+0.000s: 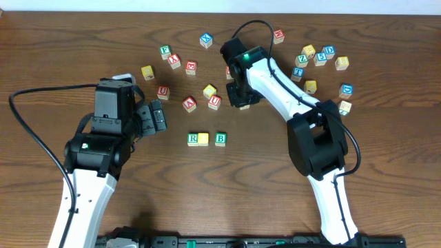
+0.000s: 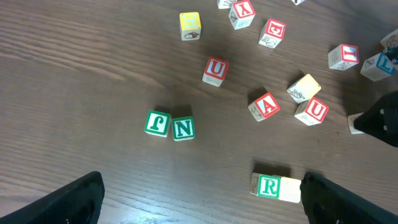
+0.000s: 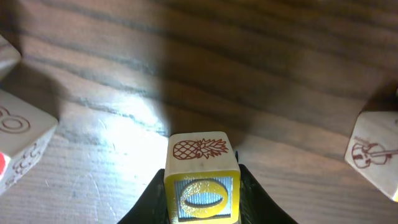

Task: Spell out ROBOT
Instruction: 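Close the right gripper on the yellow O block and lift, then carry the yellow O block right of the B block and lower it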

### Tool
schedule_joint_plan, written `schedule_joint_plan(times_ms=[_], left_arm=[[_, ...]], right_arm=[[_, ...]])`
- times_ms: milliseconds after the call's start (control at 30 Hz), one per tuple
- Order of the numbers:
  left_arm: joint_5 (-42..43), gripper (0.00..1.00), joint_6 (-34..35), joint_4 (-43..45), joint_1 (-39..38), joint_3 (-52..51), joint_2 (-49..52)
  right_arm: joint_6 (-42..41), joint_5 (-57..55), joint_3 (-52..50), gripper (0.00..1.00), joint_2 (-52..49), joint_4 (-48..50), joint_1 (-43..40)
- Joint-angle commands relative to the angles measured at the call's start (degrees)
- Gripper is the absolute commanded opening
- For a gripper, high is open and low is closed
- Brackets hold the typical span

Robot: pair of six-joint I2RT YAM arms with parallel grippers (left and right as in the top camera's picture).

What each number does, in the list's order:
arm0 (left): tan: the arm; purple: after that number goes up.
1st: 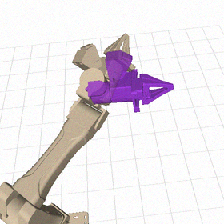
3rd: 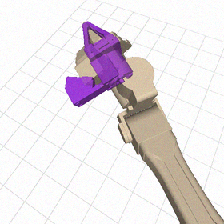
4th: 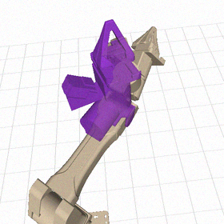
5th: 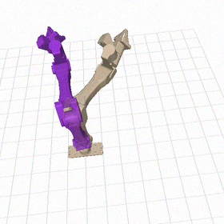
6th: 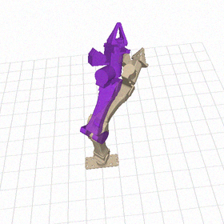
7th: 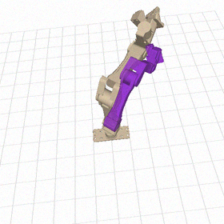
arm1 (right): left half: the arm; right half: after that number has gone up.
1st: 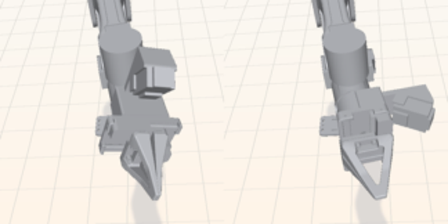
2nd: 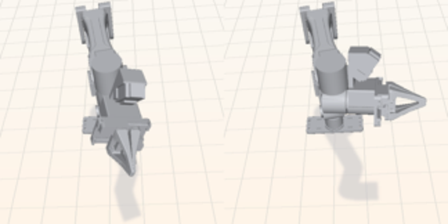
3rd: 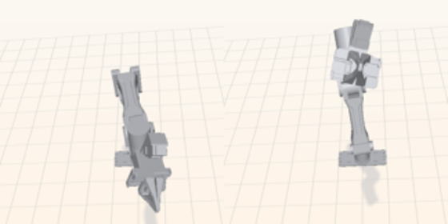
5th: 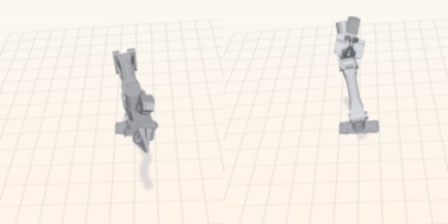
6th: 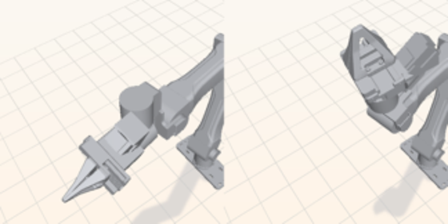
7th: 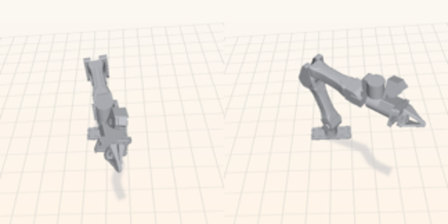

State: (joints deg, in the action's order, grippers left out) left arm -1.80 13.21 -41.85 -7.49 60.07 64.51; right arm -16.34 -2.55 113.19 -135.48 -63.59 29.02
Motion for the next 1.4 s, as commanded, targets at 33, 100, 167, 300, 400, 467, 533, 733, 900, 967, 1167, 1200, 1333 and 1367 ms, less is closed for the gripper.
schedule_joint_plan(times_ms=[33,100,167,300,400,467,533,733,900,967,1167,1200,1333,1367], left_arm=[[-0.11,0.98,-0.52,-0.15,0.35,1.11,0.02],[-0.11,0.98,-0.52,-0.15,0.35,1.11,0.02],[-0.11,0.98,-0.52,-0.15,0.35,1.11,0.02],[-0.13,0.99,-0.52,-0.15,0.35,1.11,0.02],[-0.11,0.98,-0.52,-0.15,0.35,1.11,0.0],[-0.11,0.98,-0.52,-0.15,0.35,1.11,0.02],[-0.11,0.99,-0.52,-0.15,0.35,1.11,0.02],[-0.11,0.99,-0.52,-0.15,0.35,1.14,0.02],[-0.11,0.99,-0.52,-0.15,0.35,1.11,0.0],[-0.13,0.98,-0.52,-0.15,0.35,1.11,0.0],[-0.11,0.98,-0.52,-0.15,0.35,1.11,0.02],[-0.11,0.99,-0.52,-0.15,0.35,1.11,0.02],[-0.11,0.99,-0.5,-0.13,0.35,1.11,0.02],[-0.11,0.99,-0.5,-0.15,0.35,1.11,0.0]], right_arm=[[-1.03,2.71,0.07,0.01,1.64,-2.45,0.33],[-1.27,3.02,0.07,0.01,2.67,-3.21,0.35],[-1.27,3.17,0.07,0.01,3.17,-3.85,0.35],[-1.49,3.15,0.07,0.01,4.04,-5.49,1.11],[-2.34,2.82,0.07,0.01,5.38,-5.44,3.37],[-2.69,2.23,0.07,0.01,6.14,-5.4,4.04],[-3.5,1.18,0.0,0.01,7.04,-5.46,4.46],[-4.85,-0.57,-0.85,0.01,8.52,-6.51,4.85],[-5.95,-1.81,-4.28,0.01,8.63,-5.44,4.85],[-6.4,-1.81,-6.6,0.01,9.77,-4.0,4.85],[-8.26,-1.84,-18.12,0.01,19.39,2.16,5.25],[-8.74,-1.84,-20.09,0.01,21.27,3.06,5.64],[-14.84,-3.58,-27.69,0.01,27.02,5.79,8.87],[-15.91,-3.61,-28.7,0.01,27.26,6.25,9.57]])
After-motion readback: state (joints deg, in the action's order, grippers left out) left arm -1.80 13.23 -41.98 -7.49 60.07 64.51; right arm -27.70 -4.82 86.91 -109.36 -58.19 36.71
